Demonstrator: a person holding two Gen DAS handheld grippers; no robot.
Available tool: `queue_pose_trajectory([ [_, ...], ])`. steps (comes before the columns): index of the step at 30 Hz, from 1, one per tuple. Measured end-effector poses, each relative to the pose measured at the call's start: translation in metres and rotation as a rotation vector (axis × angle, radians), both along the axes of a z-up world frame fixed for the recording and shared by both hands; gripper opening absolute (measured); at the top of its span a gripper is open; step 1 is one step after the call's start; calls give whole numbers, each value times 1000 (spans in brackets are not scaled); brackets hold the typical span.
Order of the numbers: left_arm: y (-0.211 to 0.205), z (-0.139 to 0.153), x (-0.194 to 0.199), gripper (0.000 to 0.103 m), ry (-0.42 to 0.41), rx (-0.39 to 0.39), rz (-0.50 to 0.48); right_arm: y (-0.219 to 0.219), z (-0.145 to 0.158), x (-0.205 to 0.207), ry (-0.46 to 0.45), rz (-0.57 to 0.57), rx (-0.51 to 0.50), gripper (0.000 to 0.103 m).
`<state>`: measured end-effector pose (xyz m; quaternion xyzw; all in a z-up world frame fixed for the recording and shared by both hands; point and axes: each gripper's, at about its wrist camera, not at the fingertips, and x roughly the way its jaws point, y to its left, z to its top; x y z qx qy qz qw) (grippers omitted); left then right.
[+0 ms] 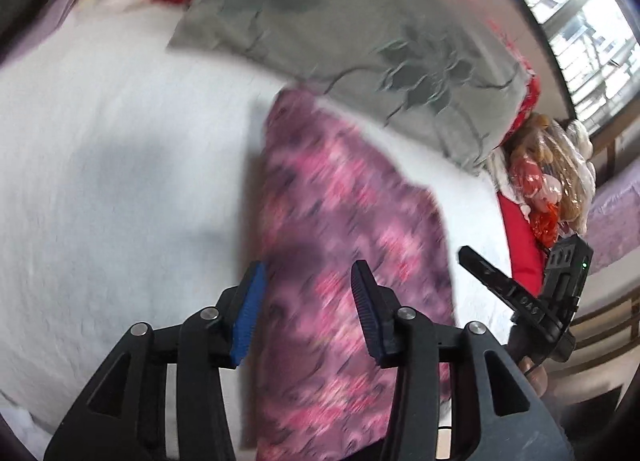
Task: Fold small clothes
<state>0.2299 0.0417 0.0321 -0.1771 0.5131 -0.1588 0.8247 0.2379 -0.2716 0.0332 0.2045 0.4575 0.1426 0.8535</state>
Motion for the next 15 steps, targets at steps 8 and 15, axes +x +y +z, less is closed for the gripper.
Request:
queue_pose_trajectory([
  [8,-52,-17,65,43,-20,197,-52,44,9,41,-142,115,-133,36],
  [15,-60,-41,98,47,28,252,-31,44,-33,68,-77,101,-204,18],
])
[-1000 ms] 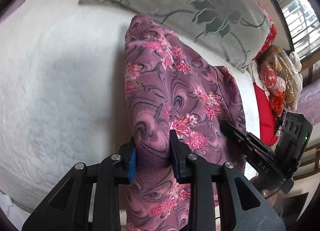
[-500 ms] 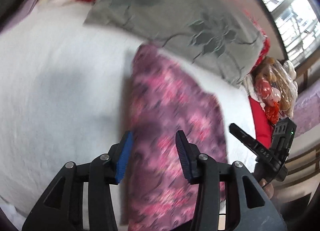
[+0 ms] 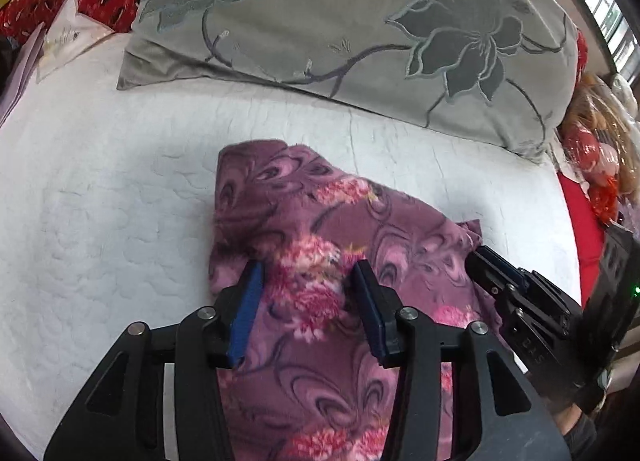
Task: Fold small clothes
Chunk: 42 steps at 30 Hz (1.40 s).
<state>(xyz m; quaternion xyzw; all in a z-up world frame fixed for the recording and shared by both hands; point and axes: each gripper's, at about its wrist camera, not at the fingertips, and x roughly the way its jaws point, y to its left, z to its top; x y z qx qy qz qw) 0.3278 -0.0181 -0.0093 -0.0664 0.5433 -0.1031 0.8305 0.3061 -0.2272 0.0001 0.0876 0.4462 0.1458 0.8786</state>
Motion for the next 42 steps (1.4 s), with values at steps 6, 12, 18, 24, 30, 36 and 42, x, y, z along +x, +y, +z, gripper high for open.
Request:
queue_pose_trajectory([
  [6,13,30,3,47,2,-16,3,-4,9,-2,18,-1,-14,24],
  [12,25,45,-51,57,-53,21,-33,-15,39,-47,-30,85,90,26],
  [18,28,3,-70,66,31,25,17,-6,5,-78,15,115,-15,30],
  [24,35,29,-86,66,20,44,9,-13,19,-86,31,42,-29,46],
  [30,29,12,-115,68,43,44,-28,-14,20,-121,18,103,-6,47],
  [36,28,24,-131,68,33,77,-48,-27,16,-135,54,17,18,56],
  [42,25,-1,-156,69,100,88,-65,-31,7,-170,70,45,-46,61],
])
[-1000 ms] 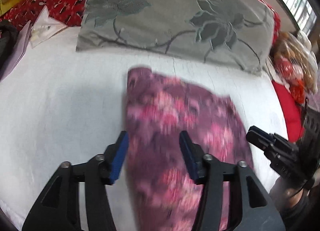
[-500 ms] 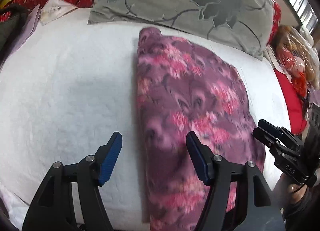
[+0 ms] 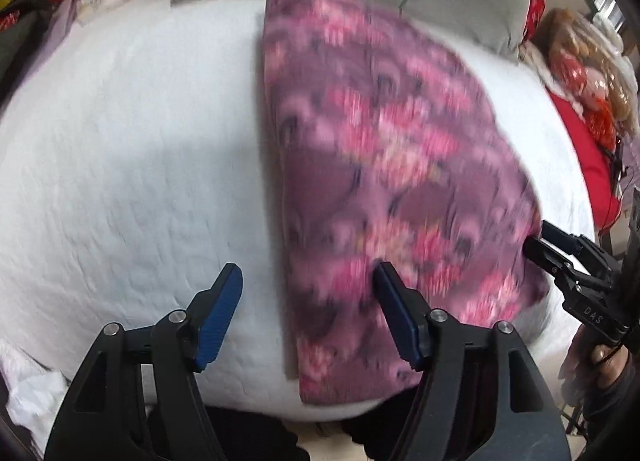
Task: Fold small clothes
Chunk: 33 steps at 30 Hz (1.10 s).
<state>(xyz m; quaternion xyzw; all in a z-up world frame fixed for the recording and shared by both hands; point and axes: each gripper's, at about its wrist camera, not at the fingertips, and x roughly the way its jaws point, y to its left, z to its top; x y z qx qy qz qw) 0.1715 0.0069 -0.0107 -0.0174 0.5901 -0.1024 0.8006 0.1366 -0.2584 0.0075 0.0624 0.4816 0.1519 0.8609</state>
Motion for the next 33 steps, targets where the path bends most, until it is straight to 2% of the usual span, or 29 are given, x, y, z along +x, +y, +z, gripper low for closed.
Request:
queue_pose_trajectory([
  [3,-2,0,-11,70,7,3,4,0,-12,-13,36,-32,-73,65],
  [8,-10,17,-37,70,-65,88,-23,6,6,-32,42,-77,-142,68],
  [10,-12,21,-49,70,-93,105,-15,9,19,-42,31,-102,-168,78],
  [11,-13,23,-56,70,-104,115,-10,11,24,-47,23,-117,-184,88],
  [15,-14,26,-71,70,-139,142,-4,20,47,-71,-60,-110,-213,94],
  [17,-12,27,-77,70,-160,147,3,27,54,-83,-90,-97,-262,97],
  [22,-7,38,-89,70,-199,135,11,37,67,-103,-161,-125,-345,98],
  [33,-11,54,-111,70,-261,111,-32,28,79,-114,-187,-181,-308,98],
])
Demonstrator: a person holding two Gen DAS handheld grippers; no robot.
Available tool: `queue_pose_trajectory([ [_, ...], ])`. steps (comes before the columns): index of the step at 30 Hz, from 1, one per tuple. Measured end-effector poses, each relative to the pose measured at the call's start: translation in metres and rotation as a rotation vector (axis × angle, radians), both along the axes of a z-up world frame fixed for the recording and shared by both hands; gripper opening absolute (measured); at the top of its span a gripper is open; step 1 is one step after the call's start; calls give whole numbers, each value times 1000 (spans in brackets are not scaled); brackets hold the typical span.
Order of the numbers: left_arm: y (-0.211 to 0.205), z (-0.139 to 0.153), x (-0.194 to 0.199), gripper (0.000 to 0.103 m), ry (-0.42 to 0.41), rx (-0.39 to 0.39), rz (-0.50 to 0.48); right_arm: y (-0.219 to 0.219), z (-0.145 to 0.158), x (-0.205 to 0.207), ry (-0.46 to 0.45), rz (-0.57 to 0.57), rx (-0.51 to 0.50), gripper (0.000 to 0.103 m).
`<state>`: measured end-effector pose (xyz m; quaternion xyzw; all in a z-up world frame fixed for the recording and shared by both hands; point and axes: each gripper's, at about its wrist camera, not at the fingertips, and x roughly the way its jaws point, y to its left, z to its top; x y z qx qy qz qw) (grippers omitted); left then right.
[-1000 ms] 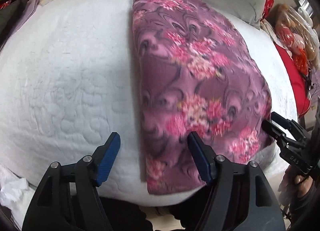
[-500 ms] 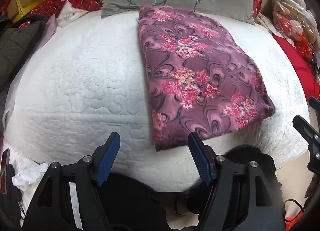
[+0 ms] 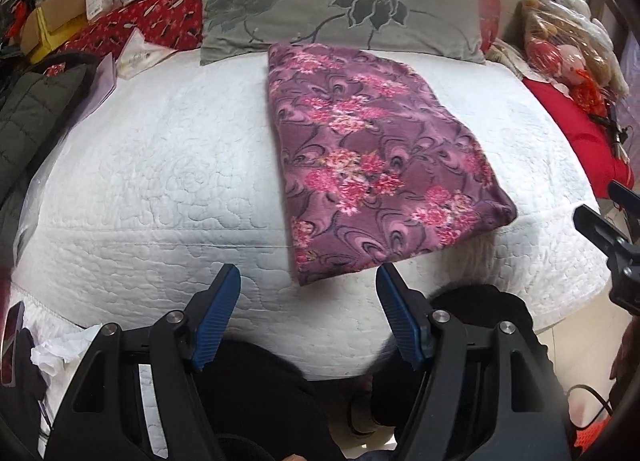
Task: Fold small clothes
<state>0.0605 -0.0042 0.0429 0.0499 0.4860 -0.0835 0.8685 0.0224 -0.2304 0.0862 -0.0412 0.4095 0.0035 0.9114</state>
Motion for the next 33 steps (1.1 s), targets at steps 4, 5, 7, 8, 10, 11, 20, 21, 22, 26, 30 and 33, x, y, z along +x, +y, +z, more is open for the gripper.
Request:
queue_pose_trajectory([
  [4,-6,6,-7,70,-24,-5,-30,1,0,-1,0,3,8,98],
  [5,-7,7,-8,70,-27,-2,-35,2,0,-2,-1,5,10,98],
  [7,-10,8,-9,70,-27,-1,-45,3,0,-2,-2,7,14,98],
  [8,-11,9,-9,70,-25,-4,-50,3,0,-2,-2,8,17,98],
  [10,-13,9,-10,70,-26,-3,-51,2,0,-3,-3,5,23,98],
  [11,-14,10,-11,70,-30,-2,-54,2,0,-3,-3,4,26,98],
  [20,-24,13,-15,70,-46,18,-62,-4,0,-3,-1,-14,43,98],
  [21,-25,14,-15,70,-45,16,-60,-5,0,-3,0,-16,44,98],
  [22,-25,14,-16,71,-46,14,-60,-5,0,-3,0,-18,46,98],
  [26,-33,16,-19,73,-62,24,-73,-7,-1,-3,4,-28,57,98],
  [30,-39,16,-20,73,-53,29,-78,-10,-1,-2,6,-35,66,98],
  [33,-41,15,-20,73,-42,36,-75,-13,-2,-2,7,-41,77,98],
])
